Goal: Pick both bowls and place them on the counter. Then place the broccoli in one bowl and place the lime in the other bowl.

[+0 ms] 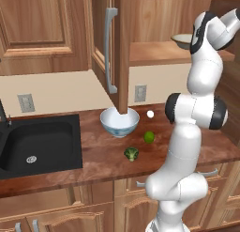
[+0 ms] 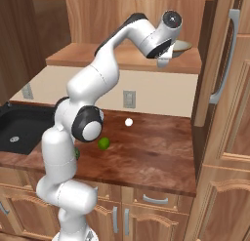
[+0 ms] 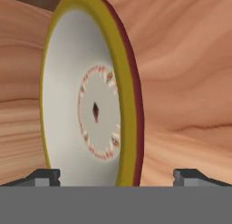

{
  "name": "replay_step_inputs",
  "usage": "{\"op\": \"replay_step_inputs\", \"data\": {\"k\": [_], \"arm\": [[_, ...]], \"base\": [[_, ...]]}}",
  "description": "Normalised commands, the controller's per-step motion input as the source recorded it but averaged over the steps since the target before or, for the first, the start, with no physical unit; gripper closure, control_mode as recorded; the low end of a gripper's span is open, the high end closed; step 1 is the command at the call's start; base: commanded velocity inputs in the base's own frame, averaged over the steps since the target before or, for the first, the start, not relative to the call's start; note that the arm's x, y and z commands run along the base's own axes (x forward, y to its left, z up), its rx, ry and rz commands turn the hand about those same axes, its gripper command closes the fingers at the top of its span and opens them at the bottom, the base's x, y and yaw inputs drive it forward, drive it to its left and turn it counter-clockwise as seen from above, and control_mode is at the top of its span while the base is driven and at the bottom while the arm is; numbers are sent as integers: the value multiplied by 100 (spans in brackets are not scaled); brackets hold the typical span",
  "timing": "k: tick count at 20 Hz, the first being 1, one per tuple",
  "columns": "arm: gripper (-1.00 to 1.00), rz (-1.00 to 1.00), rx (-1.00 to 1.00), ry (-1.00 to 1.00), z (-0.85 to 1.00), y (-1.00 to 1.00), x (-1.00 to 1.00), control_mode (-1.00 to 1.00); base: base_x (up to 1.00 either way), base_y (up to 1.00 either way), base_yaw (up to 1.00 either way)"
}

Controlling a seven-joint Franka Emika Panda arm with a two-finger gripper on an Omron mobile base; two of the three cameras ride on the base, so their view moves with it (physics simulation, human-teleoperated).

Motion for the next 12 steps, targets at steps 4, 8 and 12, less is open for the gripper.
{"op": "replay_step_inputs", "data": {"k": [4,8,12], "arm": [[-100,0,0,1,-46,0,13,-100],[-100,0,0,2,-56,0,18,-100],[-100,0,0,0,-53,0,22,-100]], "base": [[0,0,0],[0,0,0],[0,0,0]]}}
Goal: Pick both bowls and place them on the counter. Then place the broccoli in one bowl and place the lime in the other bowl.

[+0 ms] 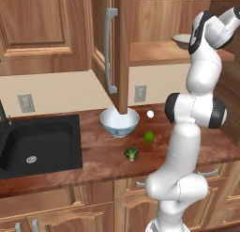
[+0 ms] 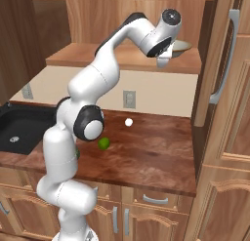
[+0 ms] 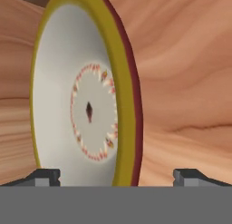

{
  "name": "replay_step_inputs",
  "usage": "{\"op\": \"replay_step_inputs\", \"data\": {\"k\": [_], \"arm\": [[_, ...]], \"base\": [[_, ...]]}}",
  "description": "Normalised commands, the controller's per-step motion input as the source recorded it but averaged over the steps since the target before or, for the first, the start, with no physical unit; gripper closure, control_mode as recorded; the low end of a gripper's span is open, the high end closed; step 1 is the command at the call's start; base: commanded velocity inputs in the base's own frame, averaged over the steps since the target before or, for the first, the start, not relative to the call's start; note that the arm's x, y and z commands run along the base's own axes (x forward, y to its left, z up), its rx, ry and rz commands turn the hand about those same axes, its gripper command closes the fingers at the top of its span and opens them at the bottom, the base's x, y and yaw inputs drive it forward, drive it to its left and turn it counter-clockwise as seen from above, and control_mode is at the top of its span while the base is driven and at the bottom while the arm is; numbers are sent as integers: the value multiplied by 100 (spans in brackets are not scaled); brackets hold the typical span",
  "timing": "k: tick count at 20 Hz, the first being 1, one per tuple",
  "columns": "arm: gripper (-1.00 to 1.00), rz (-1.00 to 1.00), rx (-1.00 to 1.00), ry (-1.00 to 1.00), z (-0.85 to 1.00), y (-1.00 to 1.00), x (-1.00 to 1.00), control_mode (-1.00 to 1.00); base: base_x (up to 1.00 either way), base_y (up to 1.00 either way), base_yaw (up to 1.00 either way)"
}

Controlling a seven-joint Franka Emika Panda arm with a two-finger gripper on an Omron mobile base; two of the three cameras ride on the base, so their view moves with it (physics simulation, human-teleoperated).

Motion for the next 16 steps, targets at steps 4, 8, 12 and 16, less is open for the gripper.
{"op": "replay_step_inputs", "data": {"k": [4,8,12,16], "arm": [[-100,0,0,0,-47,0,24,-100],[100,0,0,0,-47,0,23,-100],[100,0,0,0,-47,-1,22,-100],[100,0,0,0,-44,-4,12,-100]], "base": [[0,0,0],[0,0,0],[0,0,0],[0,0,0]]}}
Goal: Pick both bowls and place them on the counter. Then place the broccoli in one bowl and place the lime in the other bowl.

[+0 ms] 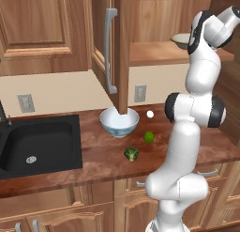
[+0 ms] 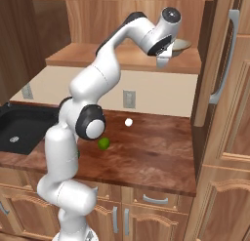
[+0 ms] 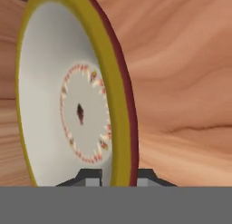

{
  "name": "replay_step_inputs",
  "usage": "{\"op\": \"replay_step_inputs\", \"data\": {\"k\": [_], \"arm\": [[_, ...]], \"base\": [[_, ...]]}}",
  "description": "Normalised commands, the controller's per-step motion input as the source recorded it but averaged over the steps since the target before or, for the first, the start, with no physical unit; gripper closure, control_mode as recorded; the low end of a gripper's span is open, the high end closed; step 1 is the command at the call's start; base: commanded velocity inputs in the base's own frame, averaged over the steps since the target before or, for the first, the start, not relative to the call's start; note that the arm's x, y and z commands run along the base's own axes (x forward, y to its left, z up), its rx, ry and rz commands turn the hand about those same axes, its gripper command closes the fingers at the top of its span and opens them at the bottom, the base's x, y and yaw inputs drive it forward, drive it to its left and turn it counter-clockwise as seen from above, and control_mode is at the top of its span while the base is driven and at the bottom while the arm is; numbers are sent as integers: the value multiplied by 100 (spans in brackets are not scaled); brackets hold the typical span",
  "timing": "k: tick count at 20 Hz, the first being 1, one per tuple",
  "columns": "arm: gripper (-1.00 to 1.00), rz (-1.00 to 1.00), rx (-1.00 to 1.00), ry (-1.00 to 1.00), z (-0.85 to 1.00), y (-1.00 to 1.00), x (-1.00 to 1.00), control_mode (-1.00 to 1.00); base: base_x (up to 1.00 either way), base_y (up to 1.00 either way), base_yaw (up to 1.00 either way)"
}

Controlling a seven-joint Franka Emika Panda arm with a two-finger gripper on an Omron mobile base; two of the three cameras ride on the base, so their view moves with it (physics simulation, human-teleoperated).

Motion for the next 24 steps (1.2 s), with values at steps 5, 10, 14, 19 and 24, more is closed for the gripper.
{"op": "replay_step_inputs", "data": {"k": [5,10,14,19,24], "arm": [[100,2,4,0,-23,-7,-7,-100],[100,1,11,-1,2,-1,-52,-100],[100,0,15,-3,17,1,-62,-100],[100,0,12,-3,16,12,-62,-100],[100,0,6,-12,4,17,-73,-100]], "base": [[0,0,0],[0,0,0],[0,0,0],[0,0,0],[0,0,0]]}}
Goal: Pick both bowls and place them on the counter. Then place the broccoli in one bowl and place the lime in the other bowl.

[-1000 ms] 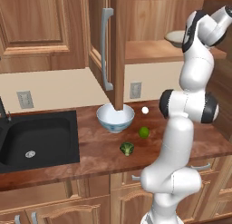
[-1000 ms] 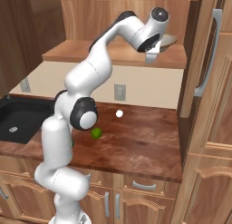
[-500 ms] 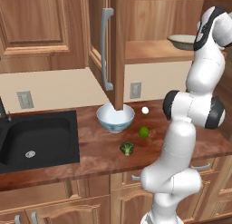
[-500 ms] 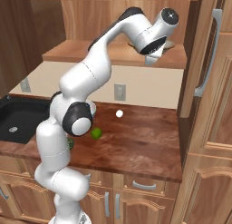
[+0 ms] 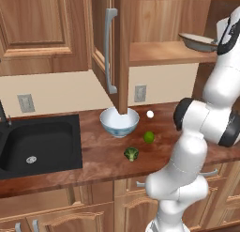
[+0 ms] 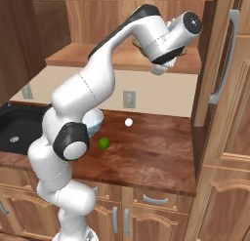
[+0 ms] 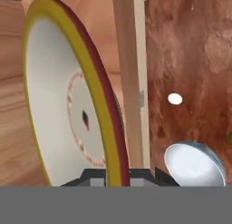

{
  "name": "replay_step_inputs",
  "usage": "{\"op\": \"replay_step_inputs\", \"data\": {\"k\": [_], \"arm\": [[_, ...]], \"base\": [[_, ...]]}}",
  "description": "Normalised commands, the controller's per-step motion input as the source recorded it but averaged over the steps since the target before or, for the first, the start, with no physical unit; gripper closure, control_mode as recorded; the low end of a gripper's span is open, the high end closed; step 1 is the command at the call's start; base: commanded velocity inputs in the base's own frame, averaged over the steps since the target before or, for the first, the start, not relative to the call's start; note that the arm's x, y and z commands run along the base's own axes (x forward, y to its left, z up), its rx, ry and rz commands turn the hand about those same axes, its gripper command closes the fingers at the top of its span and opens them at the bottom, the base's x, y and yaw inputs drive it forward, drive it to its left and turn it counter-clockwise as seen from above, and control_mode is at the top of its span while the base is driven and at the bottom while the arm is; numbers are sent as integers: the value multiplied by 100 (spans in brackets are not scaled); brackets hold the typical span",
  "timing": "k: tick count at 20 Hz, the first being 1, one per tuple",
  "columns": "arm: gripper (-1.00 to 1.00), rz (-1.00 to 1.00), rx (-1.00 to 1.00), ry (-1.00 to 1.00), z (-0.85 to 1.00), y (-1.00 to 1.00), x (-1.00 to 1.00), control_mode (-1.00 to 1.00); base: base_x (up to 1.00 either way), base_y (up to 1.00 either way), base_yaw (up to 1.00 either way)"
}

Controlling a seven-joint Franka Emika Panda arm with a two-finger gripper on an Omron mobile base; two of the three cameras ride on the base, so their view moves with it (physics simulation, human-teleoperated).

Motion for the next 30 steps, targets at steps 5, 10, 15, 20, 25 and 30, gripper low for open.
{"op": "replay_step_inputs", "data": {"k": [5,10,15,20,25,30], "arm": [[100,0,1,-14,-21,29,-78,-100],[100,1,0,-17,-50,29,-73,-100],[100,2,0,-4,-34,26,-63,-100],[100,5,0,0,-30,24,-62,-100],[100,6,0,0,-41,19,-58,-100],[100,0,-2,6,-73,20,1,-100]], "base": [[0,0,0],[0,0,0],[0,0,0],[0,0,0],[0,0,0],[0,0,0]]}}
